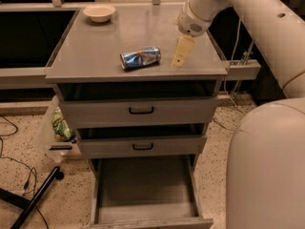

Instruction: Place redbull can into bottom drawer

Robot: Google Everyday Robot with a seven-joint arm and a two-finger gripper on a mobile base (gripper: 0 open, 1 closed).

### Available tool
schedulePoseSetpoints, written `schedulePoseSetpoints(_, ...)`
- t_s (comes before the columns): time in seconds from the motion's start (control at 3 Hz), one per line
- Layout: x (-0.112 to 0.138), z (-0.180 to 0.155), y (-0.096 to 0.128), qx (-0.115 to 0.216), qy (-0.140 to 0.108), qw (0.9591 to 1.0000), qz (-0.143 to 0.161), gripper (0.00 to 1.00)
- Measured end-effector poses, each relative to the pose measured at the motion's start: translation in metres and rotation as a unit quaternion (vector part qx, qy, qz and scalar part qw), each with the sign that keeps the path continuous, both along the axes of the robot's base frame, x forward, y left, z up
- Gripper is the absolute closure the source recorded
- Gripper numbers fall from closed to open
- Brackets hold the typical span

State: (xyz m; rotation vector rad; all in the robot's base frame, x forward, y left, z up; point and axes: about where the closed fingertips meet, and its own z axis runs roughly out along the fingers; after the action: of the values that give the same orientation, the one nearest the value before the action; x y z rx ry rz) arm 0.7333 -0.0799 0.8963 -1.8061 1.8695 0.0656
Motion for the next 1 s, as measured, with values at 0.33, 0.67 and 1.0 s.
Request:
schedulePoseSetpoints(0.33, 0.001, -0.002, 0.002, 0.002, 0.001, 1.0, 0.002, 0.0)
schedulePoseSetpoints(0.67, 0.011, -0.013, 0.026, 0.01, 0.008, 0.9995, 0.029, 0.0)
schedulePoseSetpoints(1.0, 0.021, -0.026, 0.052, 0.013, 0.017, 0.998, 0.06, 0.0)
